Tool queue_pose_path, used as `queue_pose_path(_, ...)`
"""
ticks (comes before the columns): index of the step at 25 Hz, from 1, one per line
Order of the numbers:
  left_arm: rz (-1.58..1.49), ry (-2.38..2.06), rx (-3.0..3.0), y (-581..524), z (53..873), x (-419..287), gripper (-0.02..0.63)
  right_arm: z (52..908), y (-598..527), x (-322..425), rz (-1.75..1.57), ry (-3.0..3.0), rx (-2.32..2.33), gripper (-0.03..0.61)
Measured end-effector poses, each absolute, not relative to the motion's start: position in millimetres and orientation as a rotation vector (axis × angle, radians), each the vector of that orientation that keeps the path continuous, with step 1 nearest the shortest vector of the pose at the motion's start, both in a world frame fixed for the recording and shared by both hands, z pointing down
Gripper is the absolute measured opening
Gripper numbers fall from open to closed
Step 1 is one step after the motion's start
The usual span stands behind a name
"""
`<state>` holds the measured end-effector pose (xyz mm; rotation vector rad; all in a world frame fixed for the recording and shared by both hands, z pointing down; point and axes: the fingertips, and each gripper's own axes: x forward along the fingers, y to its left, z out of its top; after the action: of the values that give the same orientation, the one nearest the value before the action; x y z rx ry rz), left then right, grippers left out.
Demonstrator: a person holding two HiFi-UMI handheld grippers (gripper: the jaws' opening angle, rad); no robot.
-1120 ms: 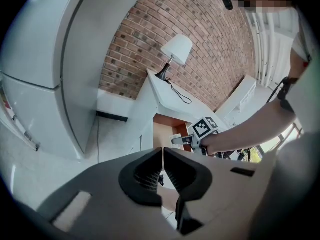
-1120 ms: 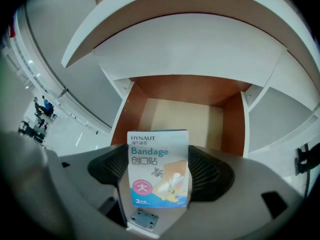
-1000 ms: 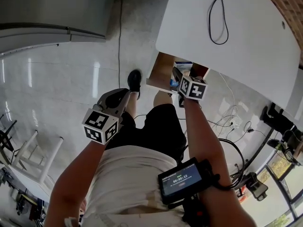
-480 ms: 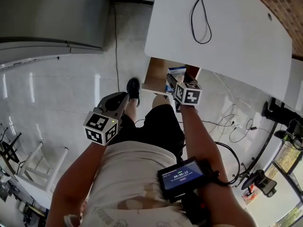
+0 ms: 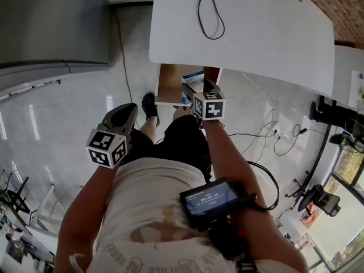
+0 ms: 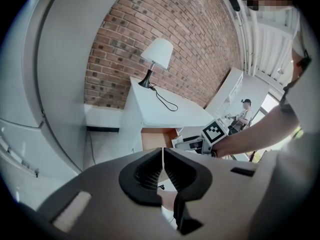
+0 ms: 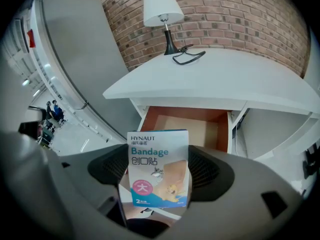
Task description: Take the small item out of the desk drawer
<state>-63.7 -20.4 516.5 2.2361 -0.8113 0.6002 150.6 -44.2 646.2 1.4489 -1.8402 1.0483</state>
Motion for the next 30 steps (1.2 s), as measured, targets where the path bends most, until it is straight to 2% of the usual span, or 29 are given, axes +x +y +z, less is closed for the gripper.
queue_pose_path(30, 0.604, -0.714, 2.391, -19.5, 474.6, -25.7, 0.014, 565.7, 2.7, 161.0, 0.956, -1.973, 1.486, 0.351)
